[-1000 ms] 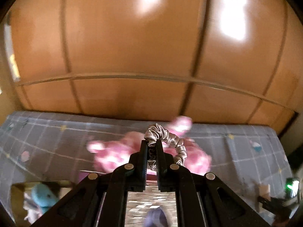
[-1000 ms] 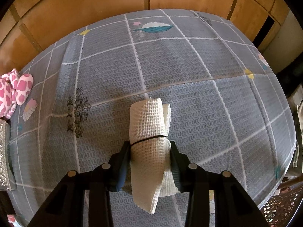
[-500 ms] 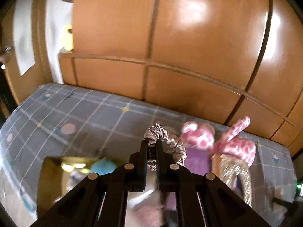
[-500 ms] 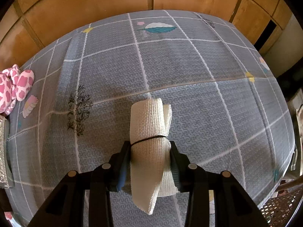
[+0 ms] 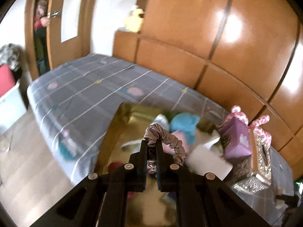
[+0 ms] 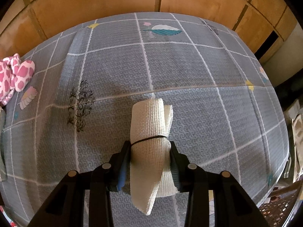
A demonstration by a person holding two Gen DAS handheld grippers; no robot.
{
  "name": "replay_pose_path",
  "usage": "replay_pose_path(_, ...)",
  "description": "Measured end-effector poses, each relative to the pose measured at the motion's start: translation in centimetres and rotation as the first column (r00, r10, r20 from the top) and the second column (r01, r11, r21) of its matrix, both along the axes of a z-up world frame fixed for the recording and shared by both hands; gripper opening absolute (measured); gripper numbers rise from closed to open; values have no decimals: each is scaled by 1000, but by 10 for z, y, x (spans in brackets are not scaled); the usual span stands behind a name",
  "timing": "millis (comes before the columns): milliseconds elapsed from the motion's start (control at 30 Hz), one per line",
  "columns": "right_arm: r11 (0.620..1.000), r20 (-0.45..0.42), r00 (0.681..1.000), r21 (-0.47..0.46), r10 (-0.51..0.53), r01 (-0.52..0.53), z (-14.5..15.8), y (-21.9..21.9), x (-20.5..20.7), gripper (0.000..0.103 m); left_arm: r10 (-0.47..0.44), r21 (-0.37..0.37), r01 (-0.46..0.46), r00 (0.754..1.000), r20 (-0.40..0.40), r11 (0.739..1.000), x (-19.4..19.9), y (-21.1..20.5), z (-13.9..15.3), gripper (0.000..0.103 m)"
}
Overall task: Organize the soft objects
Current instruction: 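Carry the scrunchie over the gold tray while the right gripper holds the white roll, then open the left gripper to drop the scrunchie into the tray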
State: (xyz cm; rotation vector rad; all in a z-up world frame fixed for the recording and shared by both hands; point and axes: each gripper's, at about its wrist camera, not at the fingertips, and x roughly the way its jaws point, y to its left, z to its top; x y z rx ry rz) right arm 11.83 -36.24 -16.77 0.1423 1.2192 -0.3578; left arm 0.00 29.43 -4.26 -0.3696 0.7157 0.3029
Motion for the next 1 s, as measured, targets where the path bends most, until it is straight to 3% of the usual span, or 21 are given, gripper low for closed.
replay_pose_path(233, 1000, -3, 1000, -24, 16, -16, -1, 7, 1, 38, 25, -26, -27, 998, -64, 999, -32, 1, -31, 8)
replay_pose_path(500, 999, -1, 1000, -28, 21, -21, 3, 6, -3, 38, 4, -14, -7, 983, -183, 1000, -23, -17, -78, 9)
replay_pose_path(633, 999, -1, 1000, -34, 24, -24, 3, 7, -3, 37, 8, -5, -9, 979, -204, 1000, -22, -19, -88, 25)
replay_pose_path(767, 999, -1, 1000, -37, 26, -26, 4, 9, -3, 36, 24, 40, -16, 982, -189, 999, -23, -19, -82, 47)
replay_pose_path(1000, 998, -3, 1000, -46, 30, -30, 5, 11, -4, 35, 55, 112, -43, 992, -115, 993, -31, -19, -54, 64)
